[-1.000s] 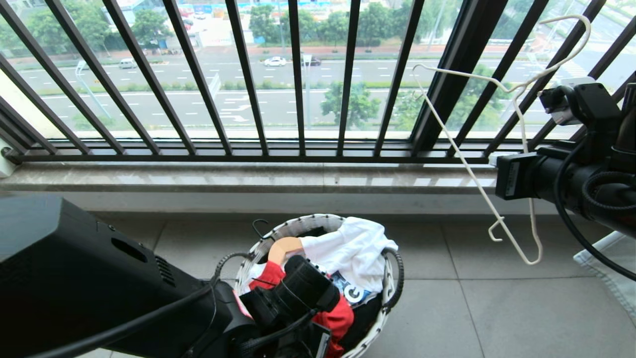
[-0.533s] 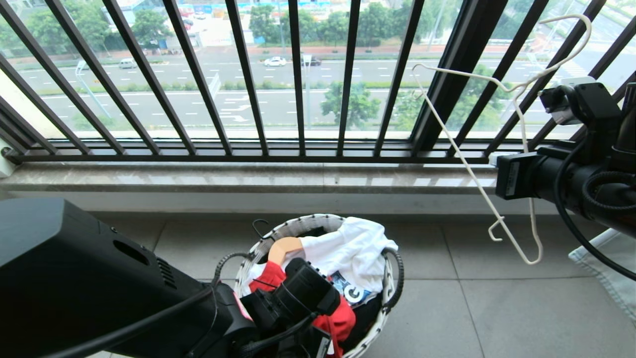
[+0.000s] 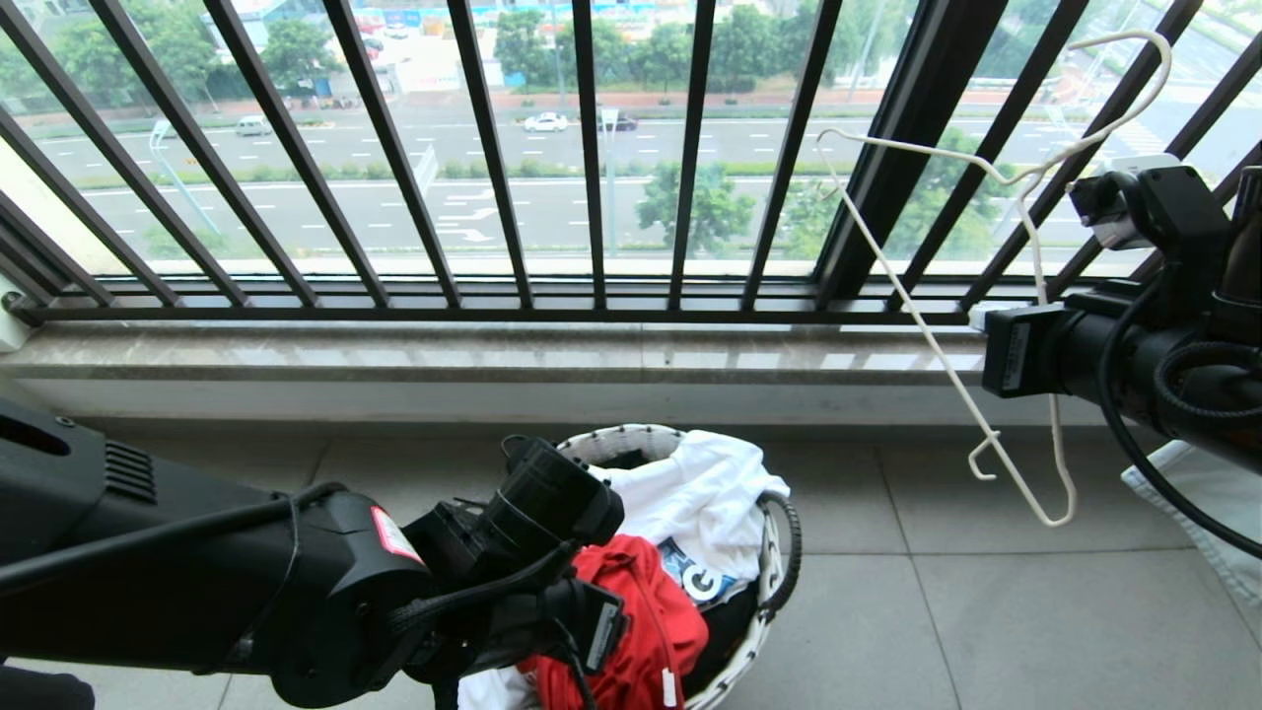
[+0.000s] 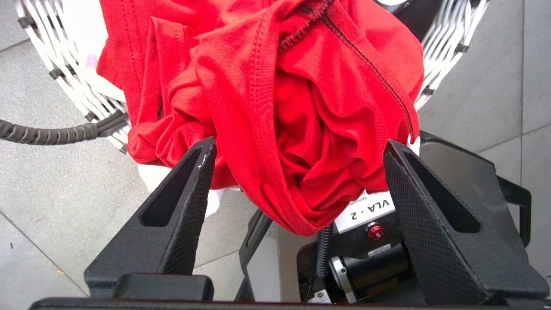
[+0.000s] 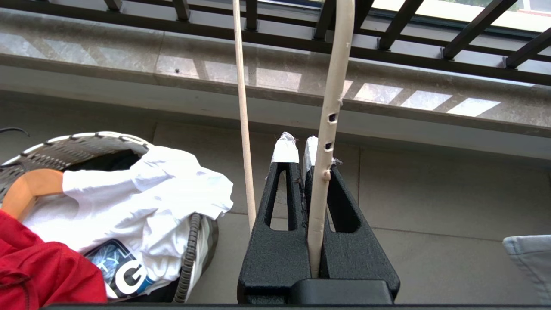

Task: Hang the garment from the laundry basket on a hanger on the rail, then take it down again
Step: Pick up clothes from the basket

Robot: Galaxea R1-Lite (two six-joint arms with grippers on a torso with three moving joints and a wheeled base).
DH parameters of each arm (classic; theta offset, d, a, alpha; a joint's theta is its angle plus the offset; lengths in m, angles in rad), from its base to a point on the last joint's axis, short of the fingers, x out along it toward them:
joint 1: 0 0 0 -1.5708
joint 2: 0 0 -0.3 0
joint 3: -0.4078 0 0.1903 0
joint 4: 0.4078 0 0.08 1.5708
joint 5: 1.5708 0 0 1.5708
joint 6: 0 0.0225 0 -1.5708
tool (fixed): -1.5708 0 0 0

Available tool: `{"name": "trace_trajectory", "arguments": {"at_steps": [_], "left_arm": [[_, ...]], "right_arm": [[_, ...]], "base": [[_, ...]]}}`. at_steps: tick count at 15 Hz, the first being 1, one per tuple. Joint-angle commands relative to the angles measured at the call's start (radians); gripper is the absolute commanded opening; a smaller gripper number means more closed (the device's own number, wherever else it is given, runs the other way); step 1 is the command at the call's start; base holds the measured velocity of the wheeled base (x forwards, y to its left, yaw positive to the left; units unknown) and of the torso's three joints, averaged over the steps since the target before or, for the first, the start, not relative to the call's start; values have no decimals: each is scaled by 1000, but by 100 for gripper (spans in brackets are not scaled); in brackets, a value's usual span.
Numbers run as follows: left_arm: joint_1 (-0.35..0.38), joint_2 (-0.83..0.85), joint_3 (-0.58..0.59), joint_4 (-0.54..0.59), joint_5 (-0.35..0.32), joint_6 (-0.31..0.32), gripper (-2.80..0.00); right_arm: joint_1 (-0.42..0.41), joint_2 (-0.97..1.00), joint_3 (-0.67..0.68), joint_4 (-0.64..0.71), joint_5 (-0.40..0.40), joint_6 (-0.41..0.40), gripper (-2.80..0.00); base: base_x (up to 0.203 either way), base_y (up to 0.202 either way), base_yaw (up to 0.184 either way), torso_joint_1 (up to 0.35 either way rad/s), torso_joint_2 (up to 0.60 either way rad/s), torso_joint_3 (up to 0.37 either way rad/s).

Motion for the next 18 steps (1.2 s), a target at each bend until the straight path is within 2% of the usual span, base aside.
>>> {"name": "trace_trajectory", "arguments": {"at_steps": [1,2,5,10,15,18], "left_arm": [[57,58,-17,-50,2,-1,0],[79,80,-17,-103,2,-1,0],[84,127,-14,-180,2,-8,0],[85,156,0,-246,3,-15,0],[81,190,50,-444,-3,-14,0],[79,232,53,-481,0,-14,0]], "right_arm": [[0,1,0,-2,-2,0,-280],[0,2,-1,-2,-2,0,-280],[0,2,-1,-2,-2,0,-280],[0,2,-1,-2,-2,0,-280],[0,2,-1,-3,-2,-2,-280],[0,2,-3,-3,-2,-2,-280]], "base": [[0,0,0,0,0,0],[0,0,0,0,0,0],[0,0,0,0,0,0],[0,0,0,0,0,0],[0,0,0,0,0,0],[0,0,0,0,0,0]]}}
